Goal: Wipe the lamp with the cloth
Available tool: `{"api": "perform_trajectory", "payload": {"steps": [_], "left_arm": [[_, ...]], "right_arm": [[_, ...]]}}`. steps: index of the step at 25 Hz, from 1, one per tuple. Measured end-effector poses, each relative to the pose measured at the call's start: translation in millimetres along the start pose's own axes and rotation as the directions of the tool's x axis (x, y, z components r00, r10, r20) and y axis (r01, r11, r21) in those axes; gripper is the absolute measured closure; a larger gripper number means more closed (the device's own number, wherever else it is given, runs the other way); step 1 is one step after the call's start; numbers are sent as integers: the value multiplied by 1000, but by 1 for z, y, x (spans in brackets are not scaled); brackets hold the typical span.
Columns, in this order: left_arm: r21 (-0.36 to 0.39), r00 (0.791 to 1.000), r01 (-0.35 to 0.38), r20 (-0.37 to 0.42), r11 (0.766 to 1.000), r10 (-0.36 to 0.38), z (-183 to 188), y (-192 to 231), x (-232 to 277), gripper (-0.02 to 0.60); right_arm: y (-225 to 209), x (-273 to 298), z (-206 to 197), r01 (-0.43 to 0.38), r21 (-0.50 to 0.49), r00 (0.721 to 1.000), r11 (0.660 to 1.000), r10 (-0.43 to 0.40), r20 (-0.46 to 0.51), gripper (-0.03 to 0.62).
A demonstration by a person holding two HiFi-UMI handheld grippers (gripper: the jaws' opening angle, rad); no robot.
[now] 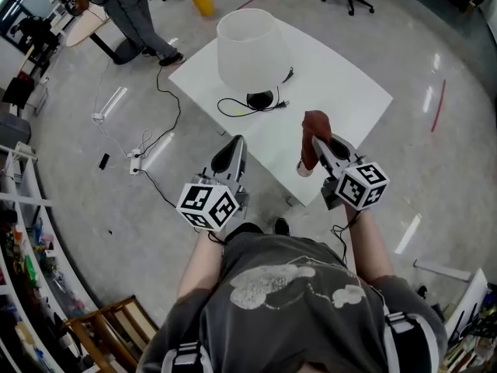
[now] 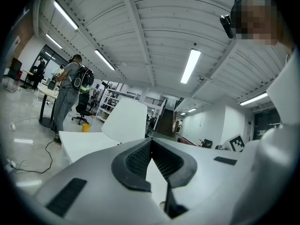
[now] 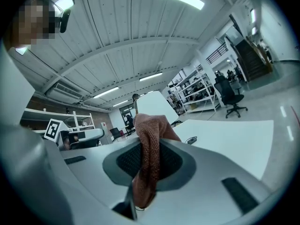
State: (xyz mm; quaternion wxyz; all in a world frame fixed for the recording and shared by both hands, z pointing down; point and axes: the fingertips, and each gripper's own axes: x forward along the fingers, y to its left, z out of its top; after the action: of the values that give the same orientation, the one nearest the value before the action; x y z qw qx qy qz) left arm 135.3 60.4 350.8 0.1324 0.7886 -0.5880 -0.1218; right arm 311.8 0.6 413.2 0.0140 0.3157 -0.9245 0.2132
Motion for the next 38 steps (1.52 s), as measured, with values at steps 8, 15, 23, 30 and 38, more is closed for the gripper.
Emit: {"api": "perform_trajectory", "payload": {"steps": [8,15,23,30,38], "left_arm": [[18,1000,8,5,1000,-8,13,24,19,574],[10,997,72,9,997,-72,33,56,52,574],[28,992,127,25,992,-128,71,97,84,574],[10,983,184,8,983,-184,77,127,105,574],[-13,964,264,-20,964,-264,72,136,127,574]], "right_arm": [[10,42,27,-45,-45,999,998,45,9,536],[33,84,71,-81,-85,993,993,89,83,536],[49,145,133,-34,-180,982,983,67,178,536],[45,167,131,34,-188,977,982,7,211,536],[26,169,73,119,-99,983,988,-104,153,536]]}}
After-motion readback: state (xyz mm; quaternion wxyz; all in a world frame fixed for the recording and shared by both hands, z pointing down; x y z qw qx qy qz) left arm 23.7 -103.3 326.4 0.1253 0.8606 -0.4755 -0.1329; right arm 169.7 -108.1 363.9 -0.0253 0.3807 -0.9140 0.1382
